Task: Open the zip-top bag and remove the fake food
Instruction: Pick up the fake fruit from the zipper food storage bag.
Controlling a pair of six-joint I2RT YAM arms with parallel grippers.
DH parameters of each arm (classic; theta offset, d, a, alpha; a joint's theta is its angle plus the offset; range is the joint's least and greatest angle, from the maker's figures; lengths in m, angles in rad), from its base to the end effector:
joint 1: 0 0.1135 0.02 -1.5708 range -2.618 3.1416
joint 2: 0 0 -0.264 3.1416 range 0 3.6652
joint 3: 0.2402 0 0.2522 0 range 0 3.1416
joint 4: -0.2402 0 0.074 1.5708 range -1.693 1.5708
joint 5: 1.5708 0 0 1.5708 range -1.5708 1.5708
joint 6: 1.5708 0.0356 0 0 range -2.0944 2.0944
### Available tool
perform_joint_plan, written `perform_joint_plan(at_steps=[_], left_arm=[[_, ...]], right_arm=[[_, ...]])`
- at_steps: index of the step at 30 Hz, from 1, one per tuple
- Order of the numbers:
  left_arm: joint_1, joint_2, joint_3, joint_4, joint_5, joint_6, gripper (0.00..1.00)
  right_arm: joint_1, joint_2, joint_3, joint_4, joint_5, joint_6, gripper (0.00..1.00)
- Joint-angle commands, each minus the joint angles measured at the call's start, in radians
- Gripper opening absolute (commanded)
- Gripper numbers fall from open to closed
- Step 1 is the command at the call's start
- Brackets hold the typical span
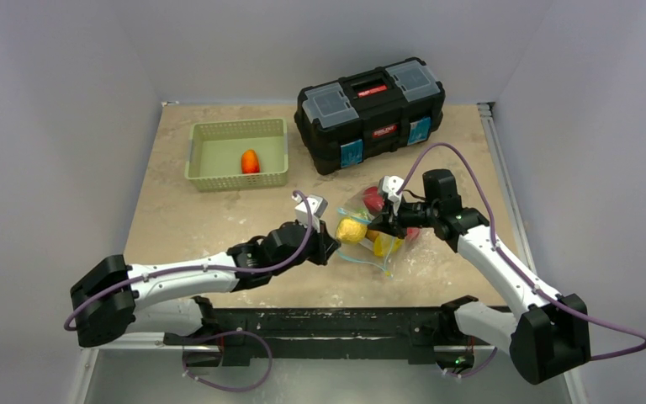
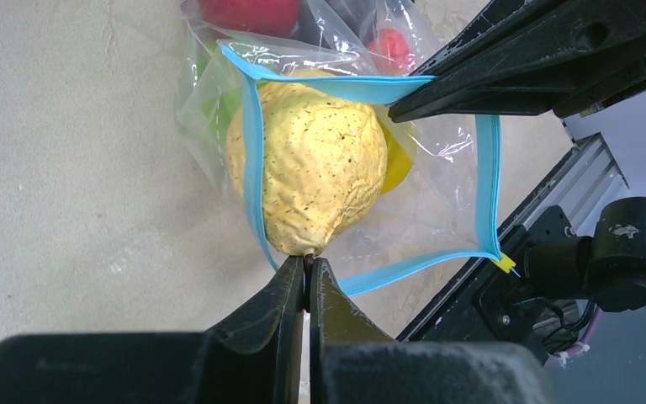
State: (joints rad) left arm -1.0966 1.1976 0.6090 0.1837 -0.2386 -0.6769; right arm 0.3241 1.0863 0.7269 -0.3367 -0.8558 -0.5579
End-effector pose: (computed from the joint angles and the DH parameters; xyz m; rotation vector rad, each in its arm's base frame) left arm 0.1265 -0.2280 0.2305 0.2719 2.0640 -0.9034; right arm 0.2020 0.0962 0.2547 -1.2763 1.6751 0.8206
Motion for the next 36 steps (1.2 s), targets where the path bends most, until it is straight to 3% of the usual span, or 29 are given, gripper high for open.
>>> perform_joint_plan(at_steps=[1, 36], left_arm=[[-0.006, -0.045, 0.014, -0.024, 0.016, 0.05, 0.0], [0.018, -0.233, 0.036, -0.282, 0.064, 0.152, 0.0]], right_arm=[[-0.007, -0.004, 0.025, 0.008, -0.012, -0.009, 0.0], [-0.007, 0.002, 0.025, 0.009, -0.009, -0.011, 0.0]])
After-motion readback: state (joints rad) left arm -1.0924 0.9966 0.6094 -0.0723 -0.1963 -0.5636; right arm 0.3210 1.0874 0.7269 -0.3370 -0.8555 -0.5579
